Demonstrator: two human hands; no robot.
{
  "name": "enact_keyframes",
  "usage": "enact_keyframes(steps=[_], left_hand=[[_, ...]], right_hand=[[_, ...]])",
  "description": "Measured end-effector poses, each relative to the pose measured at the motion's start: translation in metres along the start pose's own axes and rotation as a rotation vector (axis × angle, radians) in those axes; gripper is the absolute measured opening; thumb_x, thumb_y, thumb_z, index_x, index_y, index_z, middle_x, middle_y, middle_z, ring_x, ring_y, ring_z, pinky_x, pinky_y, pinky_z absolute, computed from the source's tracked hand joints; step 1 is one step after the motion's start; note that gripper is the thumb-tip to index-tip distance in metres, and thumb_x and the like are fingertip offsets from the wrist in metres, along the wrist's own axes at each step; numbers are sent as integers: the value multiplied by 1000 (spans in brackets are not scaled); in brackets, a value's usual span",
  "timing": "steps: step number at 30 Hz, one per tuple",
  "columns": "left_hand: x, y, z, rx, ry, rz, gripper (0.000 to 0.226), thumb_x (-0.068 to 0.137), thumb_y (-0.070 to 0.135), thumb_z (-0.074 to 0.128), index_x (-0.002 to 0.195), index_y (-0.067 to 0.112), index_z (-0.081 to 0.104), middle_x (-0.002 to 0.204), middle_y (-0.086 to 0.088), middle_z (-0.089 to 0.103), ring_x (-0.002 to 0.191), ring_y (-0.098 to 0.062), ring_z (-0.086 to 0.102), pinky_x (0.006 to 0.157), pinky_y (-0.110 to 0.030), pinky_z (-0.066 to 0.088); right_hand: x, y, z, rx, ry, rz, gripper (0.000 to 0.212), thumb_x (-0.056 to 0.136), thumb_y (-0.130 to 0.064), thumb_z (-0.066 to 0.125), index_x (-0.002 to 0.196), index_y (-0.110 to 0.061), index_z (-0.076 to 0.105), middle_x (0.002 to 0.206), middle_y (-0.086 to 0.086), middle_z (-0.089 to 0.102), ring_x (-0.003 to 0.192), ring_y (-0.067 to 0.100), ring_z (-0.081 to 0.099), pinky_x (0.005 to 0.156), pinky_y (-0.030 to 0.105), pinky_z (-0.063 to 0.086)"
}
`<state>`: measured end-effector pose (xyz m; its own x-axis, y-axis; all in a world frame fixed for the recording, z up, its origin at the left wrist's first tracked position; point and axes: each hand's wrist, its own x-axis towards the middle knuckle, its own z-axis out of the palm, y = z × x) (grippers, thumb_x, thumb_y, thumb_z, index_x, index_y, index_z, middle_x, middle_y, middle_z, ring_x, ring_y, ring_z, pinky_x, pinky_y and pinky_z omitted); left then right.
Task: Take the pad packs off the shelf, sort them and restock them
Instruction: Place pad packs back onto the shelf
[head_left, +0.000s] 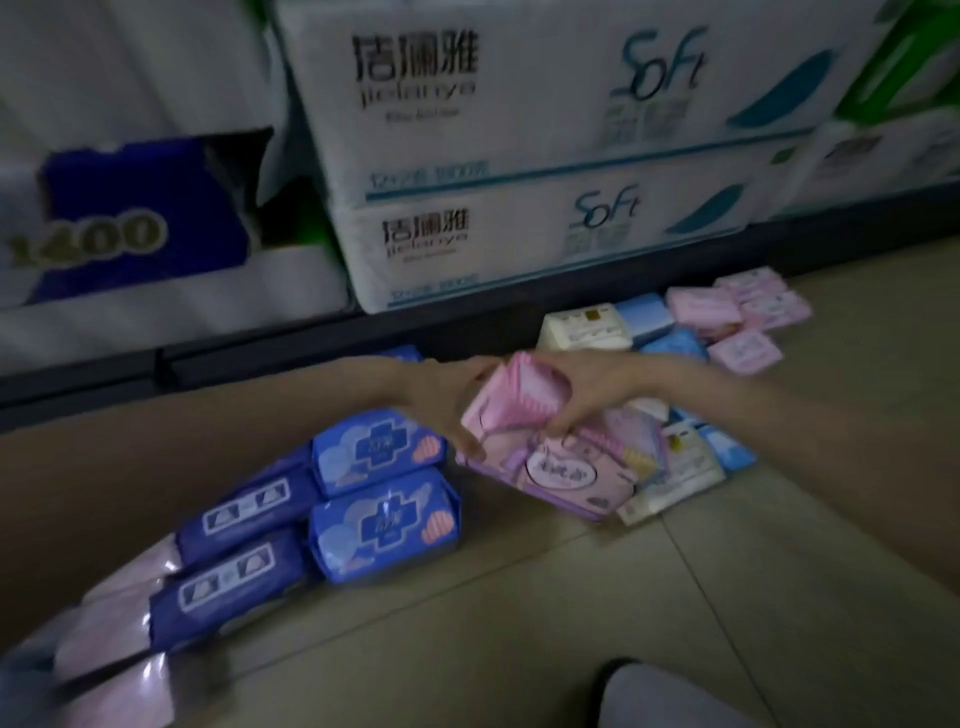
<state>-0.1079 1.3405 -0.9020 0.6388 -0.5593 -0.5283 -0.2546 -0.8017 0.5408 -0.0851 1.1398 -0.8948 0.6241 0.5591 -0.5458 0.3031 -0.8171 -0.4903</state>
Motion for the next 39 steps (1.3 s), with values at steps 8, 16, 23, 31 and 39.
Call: enact_keyframes(steps=[8, 16, 23, 31, 39], left_hand=[[-49, 74, -134, -440, 421, 234, 63, 69, 27, 78, 126, 18, 52, 117, 1, 63, 103, -11, 62, 86, -21, 51], [-151, 144, -256, -177, 1055, 374, 68, 47, 46, 69, 109, 23, 52, 97, 7, 64, 76, 0, 61, 64, -17, 52], [-194, 178, -333, 221, 1593, 365, 54, 80, 20, 70, 127, 12, 46, 119, -1, 51, 104, -10, 49, 86, -24, 43], [-154, 179, -375, 134, 1404, -19, 46, 92, 19, 53, 135, 16, 39, 130, -9, 53, 119, -27, 50, 101, -43, 41], [-125, 171, -398, 219, 1454, -165, 38, 94, 22, 47, 132, 25, 43, 128, -4, 53, 116, -27, 50, 95, -40, 35]], right_hand=[[-91, -65, -166, 366, 256, -74, 65, 79, -13, 66, 136, -30, 38, 119, -3, 56, 103, 11, 59, 86, 19, 51], [-160, -144, -260, -209, 762, -162, 106, 56, -39, 86, 143, -28, 27, 130, -17, 46, 118, 4, 48, 98, 18, 37], [-194, -209, -376, -756, 1530, -181, 102, 66, -52, 74, 148, -26, 18, 140, 11, 37, 127, 32, 35, 102, 45, 27], [-118, -197, -449, -862, 1155, 91, 62, 89, -19, 59, 144, -27, 33, 135, 12, 47, 122, 31, 46, 93, 40, 43], [-73, -189, -450, -471, 1149, -79, 56, 94, -26, 54, 145, -22, 30, 141, 12, 39, 124, 29, 43, 86, 30, 41]])
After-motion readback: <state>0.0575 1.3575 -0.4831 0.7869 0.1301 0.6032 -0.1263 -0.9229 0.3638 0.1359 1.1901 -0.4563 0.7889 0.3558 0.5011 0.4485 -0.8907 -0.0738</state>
